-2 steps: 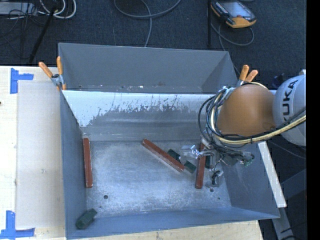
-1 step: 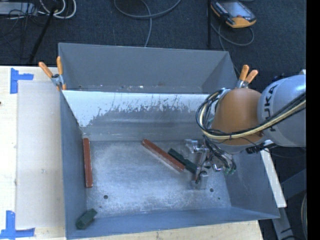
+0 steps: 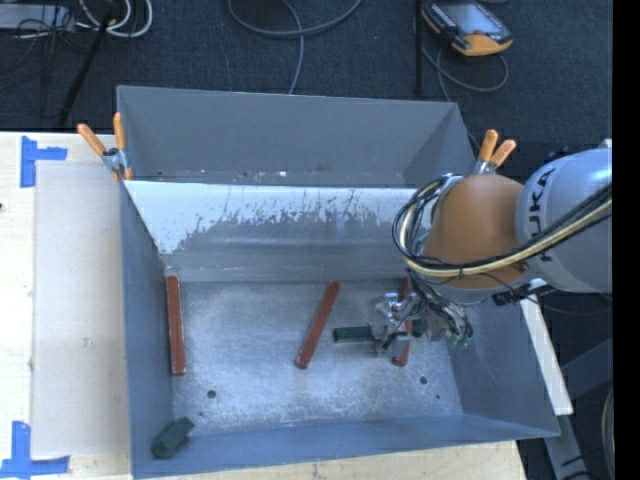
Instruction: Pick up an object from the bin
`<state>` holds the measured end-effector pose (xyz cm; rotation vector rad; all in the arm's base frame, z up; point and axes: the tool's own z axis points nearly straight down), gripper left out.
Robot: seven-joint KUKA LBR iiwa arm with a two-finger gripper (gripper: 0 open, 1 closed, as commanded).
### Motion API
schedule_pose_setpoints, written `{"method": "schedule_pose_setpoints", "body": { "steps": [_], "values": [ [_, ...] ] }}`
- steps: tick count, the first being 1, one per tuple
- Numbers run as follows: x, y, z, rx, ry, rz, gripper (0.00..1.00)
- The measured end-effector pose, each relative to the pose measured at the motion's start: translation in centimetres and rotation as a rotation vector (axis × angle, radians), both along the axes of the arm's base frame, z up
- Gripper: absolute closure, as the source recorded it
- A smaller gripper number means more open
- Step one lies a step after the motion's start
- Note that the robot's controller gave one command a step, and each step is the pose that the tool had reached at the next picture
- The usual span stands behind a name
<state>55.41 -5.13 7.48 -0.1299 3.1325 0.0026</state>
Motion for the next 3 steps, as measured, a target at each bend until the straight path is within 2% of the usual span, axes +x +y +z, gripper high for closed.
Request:
{"method": "schedule_pose_setpoints", "body": {
  "steps": [1, 2, 3],
  "values": [
    [1.9, -0.8, -0.2, 0.001, 0.008, -0.083, 1.00],
    [0.0, -7.7, 7.8, -0.006, -0.001, -0.116, 1.00],
    [-0.1, -7.3, 7.3, -0.001, 0.006, -0.113, 0.00]
  ]
}}
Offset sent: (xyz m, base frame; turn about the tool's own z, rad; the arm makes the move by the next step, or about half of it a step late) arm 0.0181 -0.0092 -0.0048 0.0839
